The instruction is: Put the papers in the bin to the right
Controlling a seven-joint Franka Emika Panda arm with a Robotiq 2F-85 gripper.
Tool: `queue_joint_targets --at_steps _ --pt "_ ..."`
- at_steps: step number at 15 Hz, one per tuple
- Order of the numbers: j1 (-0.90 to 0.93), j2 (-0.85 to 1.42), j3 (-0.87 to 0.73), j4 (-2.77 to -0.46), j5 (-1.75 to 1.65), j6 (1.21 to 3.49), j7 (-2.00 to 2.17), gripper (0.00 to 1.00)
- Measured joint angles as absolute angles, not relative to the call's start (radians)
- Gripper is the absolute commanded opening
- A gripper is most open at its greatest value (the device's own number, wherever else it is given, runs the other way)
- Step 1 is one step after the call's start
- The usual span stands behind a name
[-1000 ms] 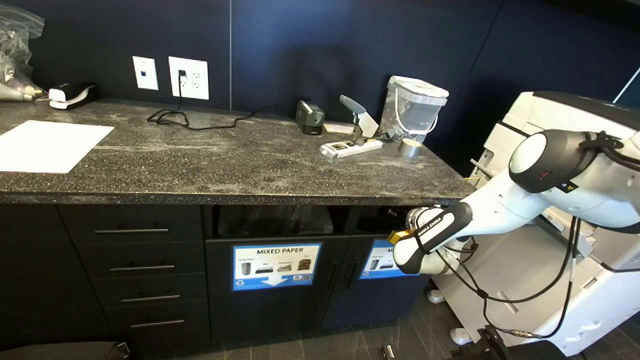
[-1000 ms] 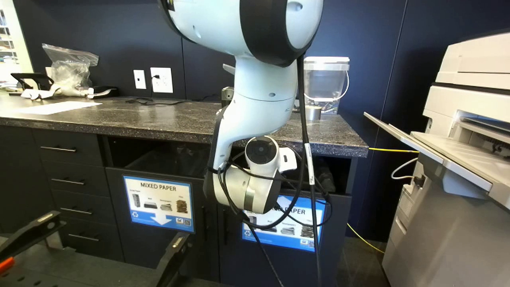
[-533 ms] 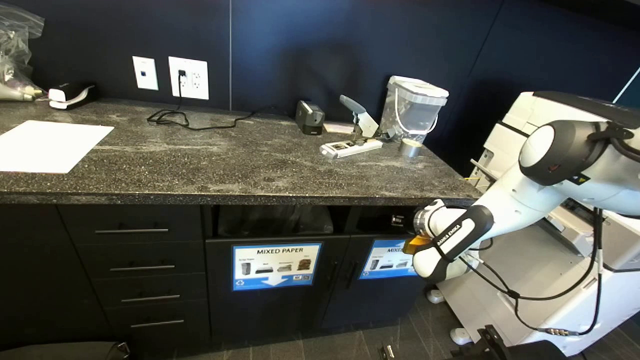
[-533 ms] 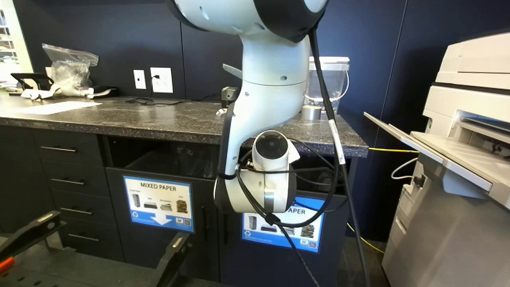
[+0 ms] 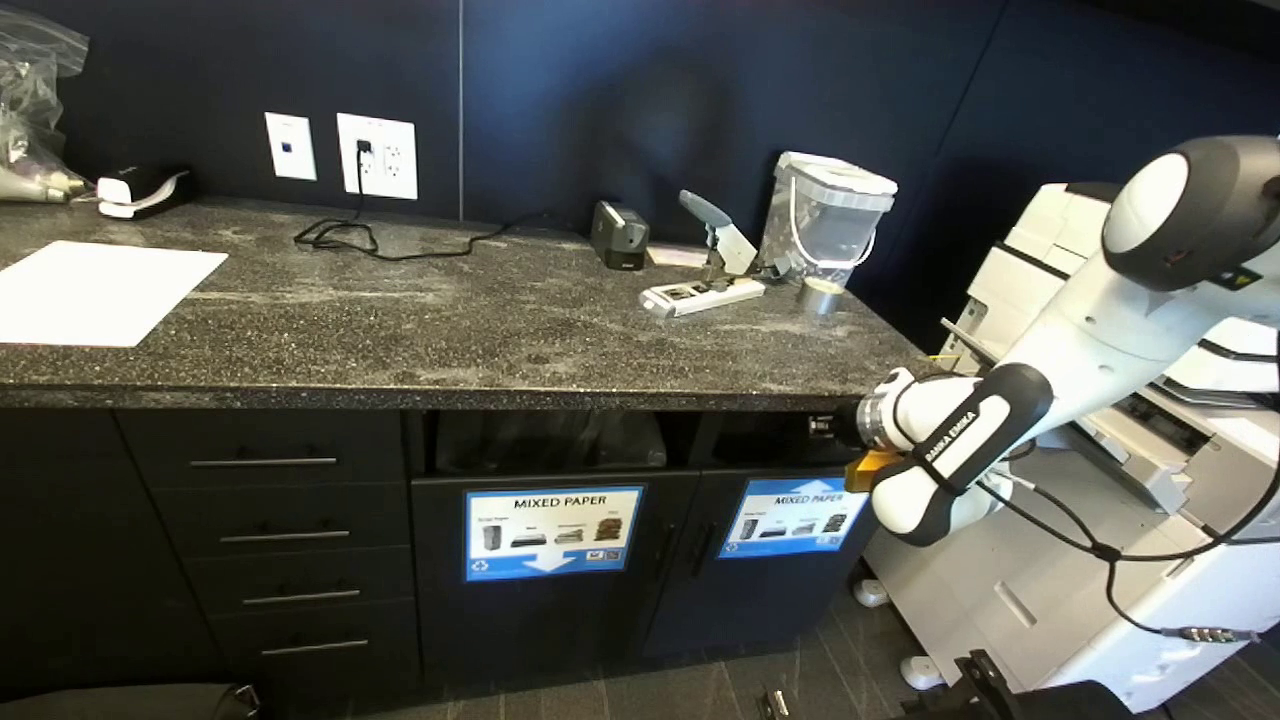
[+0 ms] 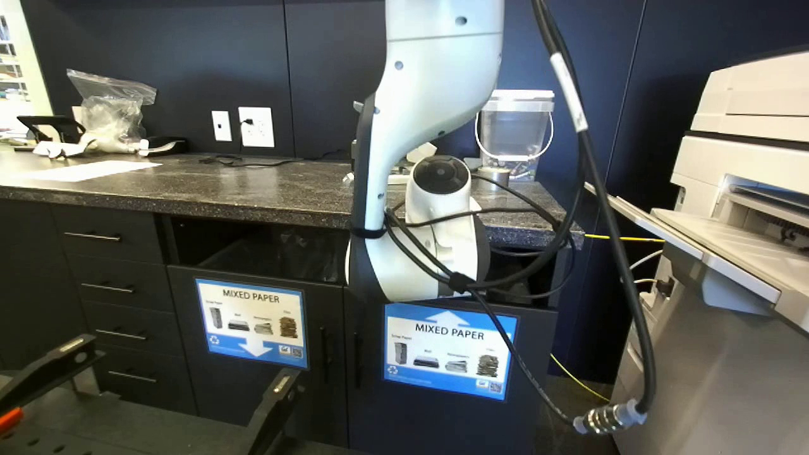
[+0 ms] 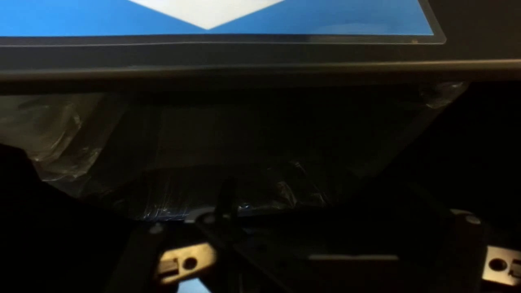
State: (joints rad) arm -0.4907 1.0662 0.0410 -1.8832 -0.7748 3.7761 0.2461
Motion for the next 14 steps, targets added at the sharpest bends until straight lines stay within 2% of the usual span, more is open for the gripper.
queue_joint_targets --at_steps 8,9,14 --pt "-0.445 0.635 0.061 -2.201 -0.707 3.245 0.299 1.0" --pt "-0.453 0.531 0.1 -2.269 -0.706 3.097 0.321 1.0" --pt "-0.522 0.263 0.288 -2.437 -0.456 2.695 0.269 1.0"
